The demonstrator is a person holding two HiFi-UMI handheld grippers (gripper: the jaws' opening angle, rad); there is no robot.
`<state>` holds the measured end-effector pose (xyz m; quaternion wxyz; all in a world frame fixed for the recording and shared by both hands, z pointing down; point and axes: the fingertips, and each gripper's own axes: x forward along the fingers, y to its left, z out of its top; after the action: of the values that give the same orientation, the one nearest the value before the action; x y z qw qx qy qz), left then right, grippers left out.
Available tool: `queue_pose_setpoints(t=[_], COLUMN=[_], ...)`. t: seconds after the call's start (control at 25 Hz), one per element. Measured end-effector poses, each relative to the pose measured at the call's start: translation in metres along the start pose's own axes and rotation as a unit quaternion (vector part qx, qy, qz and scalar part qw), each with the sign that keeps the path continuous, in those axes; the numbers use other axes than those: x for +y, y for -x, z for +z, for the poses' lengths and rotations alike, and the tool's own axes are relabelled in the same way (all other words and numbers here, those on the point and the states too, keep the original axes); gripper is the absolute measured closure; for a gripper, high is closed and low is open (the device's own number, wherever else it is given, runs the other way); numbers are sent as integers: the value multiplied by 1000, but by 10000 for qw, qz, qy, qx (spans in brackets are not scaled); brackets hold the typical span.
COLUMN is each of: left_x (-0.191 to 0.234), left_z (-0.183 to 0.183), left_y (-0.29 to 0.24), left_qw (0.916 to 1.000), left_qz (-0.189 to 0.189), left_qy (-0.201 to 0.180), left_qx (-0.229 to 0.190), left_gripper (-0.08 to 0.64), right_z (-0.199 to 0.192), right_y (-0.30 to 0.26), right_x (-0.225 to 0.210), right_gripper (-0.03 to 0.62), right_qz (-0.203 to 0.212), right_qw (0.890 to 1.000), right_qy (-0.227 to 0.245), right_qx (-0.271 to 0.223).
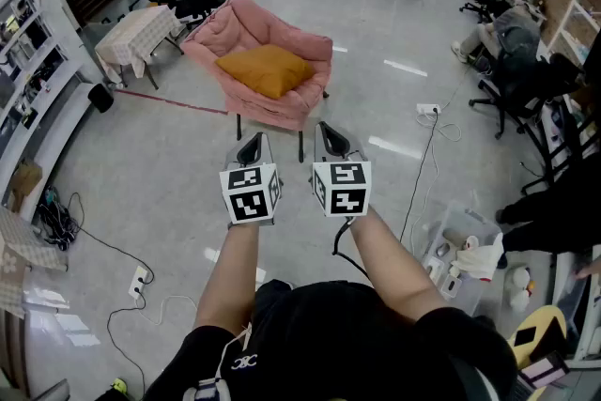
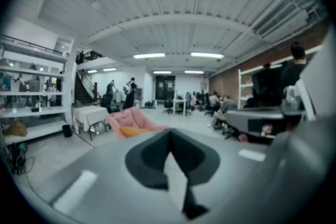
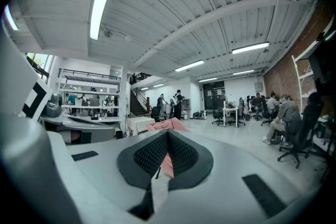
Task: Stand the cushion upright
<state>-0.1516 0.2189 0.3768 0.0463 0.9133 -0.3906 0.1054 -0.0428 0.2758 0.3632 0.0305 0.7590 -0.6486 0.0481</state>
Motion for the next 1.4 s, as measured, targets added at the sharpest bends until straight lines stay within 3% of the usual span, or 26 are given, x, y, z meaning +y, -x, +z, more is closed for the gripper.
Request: queue_pose_setpoints(t=[0.36, 1.0, 1.4], left_x=[-11, -35, -7], left_z=[4, 4, 6], left_y=[-17, -57, -148], left_qw=[10000, 9996, 9988], left_qz=[56, -200, -434], left_qy=[-23, -87, -19], left_qx=[79, 184, 244], left_gripper=[561, 561, 561], right_z=[-13, -27, -32], right_y=[-9, -30, -114], right_x=[-19, -67, -99], right_gripper=[594, 594, 594], right_qz=[-79, -273, -619], right_qw=[9998, 9987, 9968], right_qy=[-55, -283, -270], right_qx=[195, 338, 433])
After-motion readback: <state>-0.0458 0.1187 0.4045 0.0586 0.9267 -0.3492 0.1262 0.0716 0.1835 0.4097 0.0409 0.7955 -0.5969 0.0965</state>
